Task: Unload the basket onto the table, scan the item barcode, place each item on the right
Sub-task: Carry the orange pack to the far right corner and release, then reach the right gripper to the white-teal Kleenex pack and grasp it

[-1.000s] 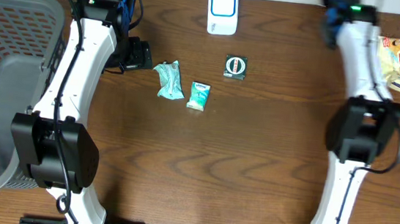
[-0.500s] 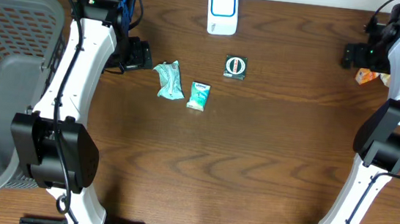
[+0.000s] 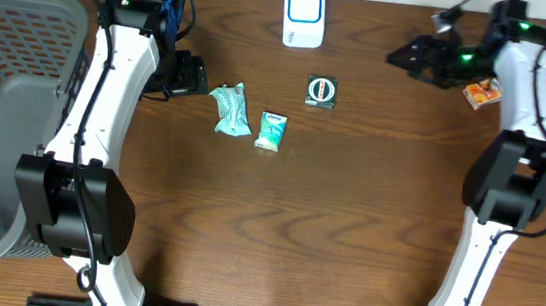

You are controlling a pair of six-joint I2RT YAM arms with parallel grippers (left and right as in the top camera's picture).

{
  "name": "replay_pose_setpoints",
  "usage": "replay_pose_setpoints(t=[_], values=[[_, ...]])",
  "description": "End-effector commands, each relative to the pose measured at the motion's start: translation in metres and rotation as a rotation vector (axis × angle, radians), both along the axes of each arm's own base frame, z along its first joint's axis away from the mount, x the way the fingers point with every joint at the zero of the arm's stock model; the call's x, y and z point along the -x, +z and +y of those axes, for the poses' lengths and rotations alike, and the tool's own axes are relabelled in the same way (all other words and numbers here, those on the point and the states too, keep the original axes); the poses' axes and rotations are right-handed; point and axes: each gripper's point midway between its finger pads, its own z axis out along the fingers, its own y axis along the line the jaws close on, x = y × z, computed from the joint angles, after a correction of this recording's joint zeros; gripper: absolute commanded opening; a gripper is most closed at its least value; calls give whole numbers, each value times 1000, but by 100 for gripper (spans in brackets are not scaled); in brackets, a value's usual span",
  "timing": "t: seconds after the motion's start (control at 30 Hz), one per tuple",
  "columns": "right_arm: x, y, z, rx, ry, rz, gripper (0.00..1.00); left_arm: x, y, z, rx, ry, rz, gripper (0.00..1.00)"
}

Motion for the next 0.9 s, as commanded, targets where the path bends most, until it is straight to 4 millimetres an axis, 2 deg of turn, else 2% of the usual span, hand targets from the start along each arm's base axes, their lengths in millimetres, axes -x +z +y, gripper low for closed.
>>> replay_pose_setpoints(t=[0.0, 0.13, 0.23, 0.27, 0.43, 0.57, 0.73, 0.87], values=[[24, 10, 58, -57, 107, 52, 99, 3, -2, 3, -16, -12, 12, 98], [47, -19, 99, 72, 218, 88, 99, 3, -2, 3, -16, -12, 12, 97], [69, -37, 132, 112, 298, 122, 81, 3, -2, 4, -16, -12, 12, 98], [78, -43, 145, 114, 323, 139, 78, 3, -2, 4, -16, -12, 12, 98], [110, -67, 190, 135, 397, 191, 77, 3, -2, 4, -16, -12, 12, 98], [118, -80, 209, 146, 365, 235, 67, 3, -2, 4, -16, -12, 12, 98], [110, -110, 207, 298, 198, 303, 62, 3, -2, 3, -16, -12, 12, 98], [112, -122, 219, 305, 156, 314, 56, 3, -2, 3, -16, -12, 12, 98]])
